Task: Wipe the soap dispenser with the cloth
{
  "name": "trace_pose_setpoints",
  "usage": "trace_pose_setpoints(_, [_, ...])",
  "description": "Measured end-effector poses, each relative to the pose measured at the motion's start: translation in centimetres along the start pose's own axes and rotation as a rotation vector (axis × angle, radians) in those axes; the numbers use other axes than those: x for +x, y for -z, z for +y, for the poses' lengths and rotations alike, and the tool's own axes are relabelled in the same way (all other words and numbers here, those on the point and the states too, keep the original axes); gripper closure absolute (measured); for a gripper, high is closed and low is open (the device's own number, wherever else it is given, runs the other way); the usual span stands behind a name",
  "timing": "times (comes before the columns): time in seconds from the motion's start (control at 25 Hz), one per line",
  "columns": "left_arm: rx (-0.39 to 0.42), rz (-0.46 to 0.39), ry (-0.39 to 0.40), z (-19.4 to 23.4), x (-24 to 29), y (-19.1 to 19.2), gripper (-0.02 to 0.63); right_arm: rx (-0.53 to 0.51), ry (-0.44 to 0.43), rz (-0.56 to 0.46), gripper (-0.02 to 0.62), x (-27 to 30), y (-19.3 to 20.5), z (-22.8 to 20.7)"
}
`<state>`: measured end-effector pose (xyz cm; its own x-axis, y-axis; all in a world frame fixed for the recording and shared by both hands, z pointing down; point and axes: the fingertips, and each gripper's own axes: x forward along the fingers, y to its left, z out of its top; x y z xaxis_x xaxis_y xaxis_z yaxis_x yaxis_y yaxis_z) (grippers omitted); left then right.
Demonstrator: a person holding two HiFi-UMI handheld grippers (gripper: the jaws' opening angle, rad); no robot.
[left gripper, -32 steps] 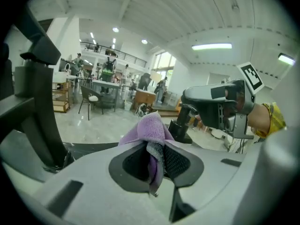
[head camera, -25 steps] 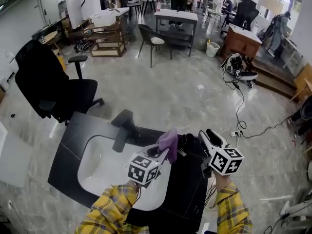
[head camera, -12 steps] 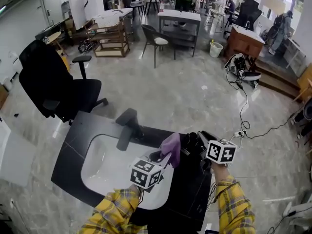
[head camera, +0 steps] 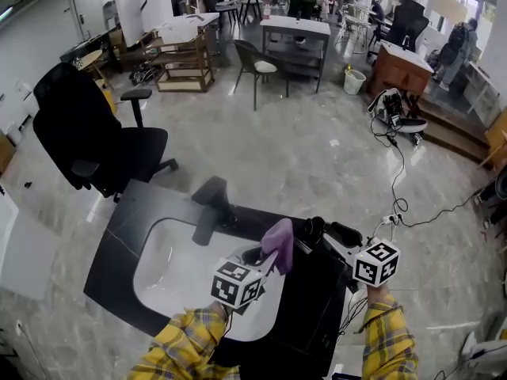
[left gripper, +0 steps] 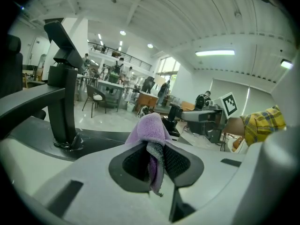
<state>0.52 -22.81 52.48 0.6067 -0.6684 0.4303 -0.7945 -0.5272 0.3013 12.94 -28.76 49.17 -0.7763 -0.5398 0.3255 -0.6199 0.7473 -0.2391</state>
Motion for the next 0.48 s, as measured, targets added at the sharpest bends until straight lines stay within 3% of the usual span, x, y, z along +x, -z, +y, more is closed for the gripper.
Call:
trace_pose_setpoints(0.04, [-0.002,0.001,0.002,0.0,0.1,0.0,0.541,-0.056,-0.048,0.025,0.401,0.2,0.1,1.0])
trace_pose_setpoints(0.08, [-0.004,0.002,0.004,-0.1,0.1,0.1,0.541,-0.105,-0.081,0.051,0.37,0.6,0.1,1.8])
trace_pose_setpoints(0.24, [-0.005,0.01,0.014,-0.5,0.4,0.2,0.541,-0.274,-0.116,0.155,0.353,2.7,0.4,2.8])
trace_pose_setpoints(0.48, [-0.022,0.008,0.004,-0.2,0.0,0.1,0.541,-0.238,-0.168,0.183,0.35,4.2,0.1,2.0])
